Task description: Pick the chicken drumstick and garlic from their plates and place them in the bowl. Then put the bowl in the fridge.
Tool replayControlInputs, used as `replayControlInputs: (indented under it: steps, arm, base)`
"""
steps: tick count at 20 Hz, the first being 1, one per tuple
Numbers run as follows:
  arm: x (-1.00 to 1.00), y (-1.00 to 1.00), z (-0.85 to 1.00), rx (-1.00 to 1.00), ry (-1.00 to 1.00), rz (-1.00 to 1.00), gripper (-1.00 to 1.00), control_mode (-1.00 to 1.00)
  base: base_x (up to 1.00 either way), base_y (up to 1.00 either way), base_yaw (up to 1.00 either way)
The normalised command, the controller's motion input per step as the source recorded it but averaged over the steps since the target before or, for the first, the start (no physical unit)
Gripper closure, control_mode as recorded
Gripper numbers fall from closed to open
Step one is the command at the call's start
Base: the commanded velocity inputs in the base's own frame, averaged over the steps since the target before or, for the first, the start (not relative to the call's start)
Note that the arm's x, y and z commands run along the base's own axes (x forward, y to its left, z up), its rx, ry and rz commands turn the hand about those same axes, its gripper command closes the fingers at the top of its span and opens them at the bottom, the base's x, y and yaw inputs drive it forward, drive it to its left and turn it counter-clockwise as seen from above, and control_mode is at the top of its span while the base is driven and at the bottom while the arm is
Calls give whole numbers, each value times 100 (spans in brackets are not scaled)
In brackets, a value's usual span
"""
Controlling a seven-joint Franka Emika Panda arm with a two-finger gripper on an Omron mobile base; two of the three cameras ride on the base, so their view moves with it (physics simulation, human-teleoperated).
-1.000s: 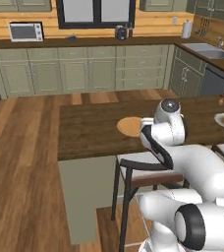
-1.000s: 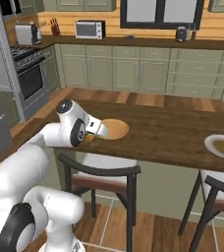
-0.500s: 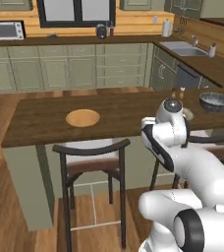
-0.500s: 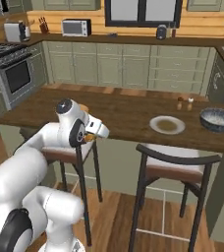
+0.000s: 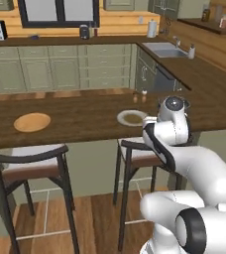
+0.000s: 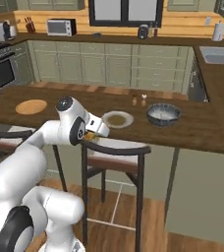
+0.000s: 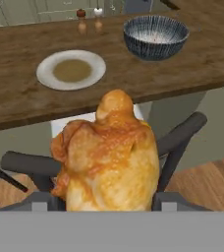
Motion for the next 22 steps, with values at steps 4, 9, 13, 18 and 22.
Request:
replayControlInputs:
  steps: [4, 9, 13, 18, 22]
  arm:
    - [0, 0, 0, 0, 0, 0, 100, 100]
    - [0, 0, 0, 0, 0, 0, 100, 100]
    - [0, 0, 0, 0, 0, 0, 100, 100]
    - [20, -13, 0, 3, 2, 5, 100, -100]
    - [100, -75, -4, 13, 18, 15, 100, -100]
  base:
    - [63, -100, 6]
    - [100, -61, 13]
    - [100, -46, 16]
    - [80, -40, 15]
    - [0, 0, 0]
